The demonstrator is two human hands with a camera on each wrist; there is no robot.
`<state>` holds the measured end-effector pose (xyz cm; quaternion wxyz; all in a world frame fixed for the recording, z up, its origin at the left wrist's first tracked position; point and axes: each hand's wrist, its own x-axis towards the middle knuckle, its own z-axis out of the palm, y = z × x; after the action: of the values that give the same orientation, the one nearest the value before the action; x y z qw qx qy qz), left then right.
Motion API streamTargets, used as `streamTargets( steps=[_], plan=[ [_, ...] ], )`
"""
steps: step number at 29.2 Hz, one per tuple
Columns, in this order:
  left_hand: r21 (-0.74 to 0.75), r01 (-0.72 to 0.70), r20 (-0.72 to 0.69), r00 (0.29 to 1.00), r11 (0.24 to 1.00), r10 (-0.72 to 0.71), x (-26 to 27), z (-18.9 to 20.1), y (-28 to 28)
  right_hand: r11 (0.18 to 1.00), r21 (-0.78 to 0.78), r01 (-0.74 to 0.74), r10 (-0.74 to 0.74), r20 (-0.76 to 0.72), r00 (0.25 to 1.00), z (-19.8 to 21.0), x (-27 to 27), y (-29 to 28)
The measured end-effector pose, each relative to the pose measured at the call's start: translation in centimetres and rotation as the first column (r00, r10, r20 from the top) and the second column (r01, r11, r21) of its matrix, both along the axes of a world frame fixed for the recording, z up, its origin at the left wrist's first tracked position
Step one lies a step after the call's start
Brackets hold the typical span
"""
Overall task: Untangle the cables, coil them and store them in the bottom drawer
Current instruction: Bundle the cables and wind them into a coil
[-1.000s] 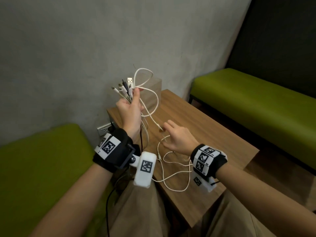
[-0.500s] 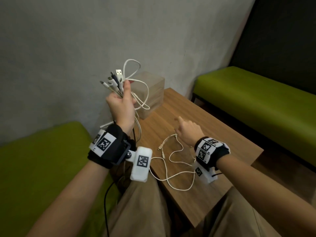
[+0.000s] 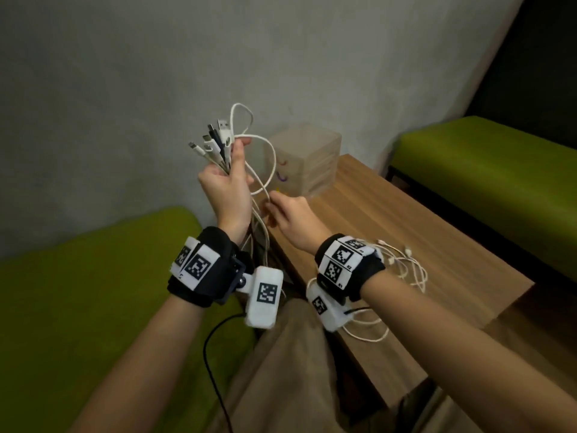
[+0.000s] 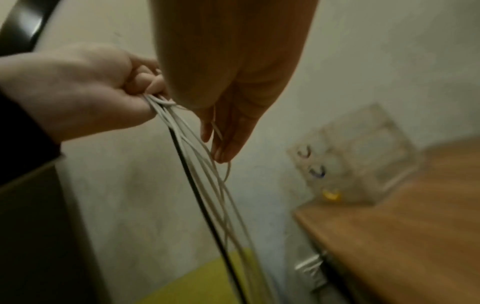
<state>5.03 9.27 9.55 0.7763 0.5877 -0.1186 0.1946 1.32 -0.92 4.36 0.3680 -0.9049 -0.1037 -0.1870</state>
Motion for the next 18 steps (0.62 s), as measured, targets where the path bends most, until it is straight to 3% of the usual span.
streamTargets(
  steps=[2, 4, 7, 10, 12, 14, 16, 18],
  plan=[
    [0.128, -0.081, 0.008, 0.997, 0.989, 0.08, 0.5, -0.5, 2.6, 0.992, 0.123, -0.005, 0.012, -0.056, 0.998, -0.8, 0.8, 2.5],
    [0.262, -0.144, 0.043, 0.99, 0.954, 0.137, 0.9, -1.1, 5.2, 0.984, 0.178, 0.029, 0.015, -0.24, 0.971, -2.4, 2.1, 3.9],
    [0.364, -0.187, 0.07, 0.982, 0.912, 0.173, 1.7, -1.6, 8.2, 0.997, -0.078, 0.026, -0.065, -0.549, 0.834, -5.1, 3.3, 3.8],
    [0.242, -0.106, -0.002, 0.994, 0.965, 0.109, 2.3, -2.1, 9.2, 0.906, -0.383, -0.177, -0.15, -0.684, 0.714, -6.3, 2.7, 3.6],
    [0.127, -0.029, -0.037, 0.999, 0.991, 0.034, 2.2, -2.2, 8.8, 0.875, -0.443, -0.195, -0.174, -0.663, 0.728, -5.9, 2.3, 3.4],
    [0.069, 0.059, -0.043, 0.998, 0.996, -0.056, 2.0, -2.3, 8.1, 0.889, -0.442, -0.121, -0.164, -0.554, 0.816, -4.6, 2.3, 3.2],
    [0.065, 0.16, -0.028, 0.987, 0.985, -0.158, 1.6, -2.6, 7.2, 0.96, -0.256, -0.11, -0.002, -0.4, 0.916, -2.7, 2.3, 3.5],
    [0.072, 0.216, -0.04, 0.976, 0.974, -0.214, 1.0, -2.9, 6.1, 0.977, -0.093, -0.192, 0.166, -0.238, 0.957, -0.7, 2.2, 4.4]
  ],
)
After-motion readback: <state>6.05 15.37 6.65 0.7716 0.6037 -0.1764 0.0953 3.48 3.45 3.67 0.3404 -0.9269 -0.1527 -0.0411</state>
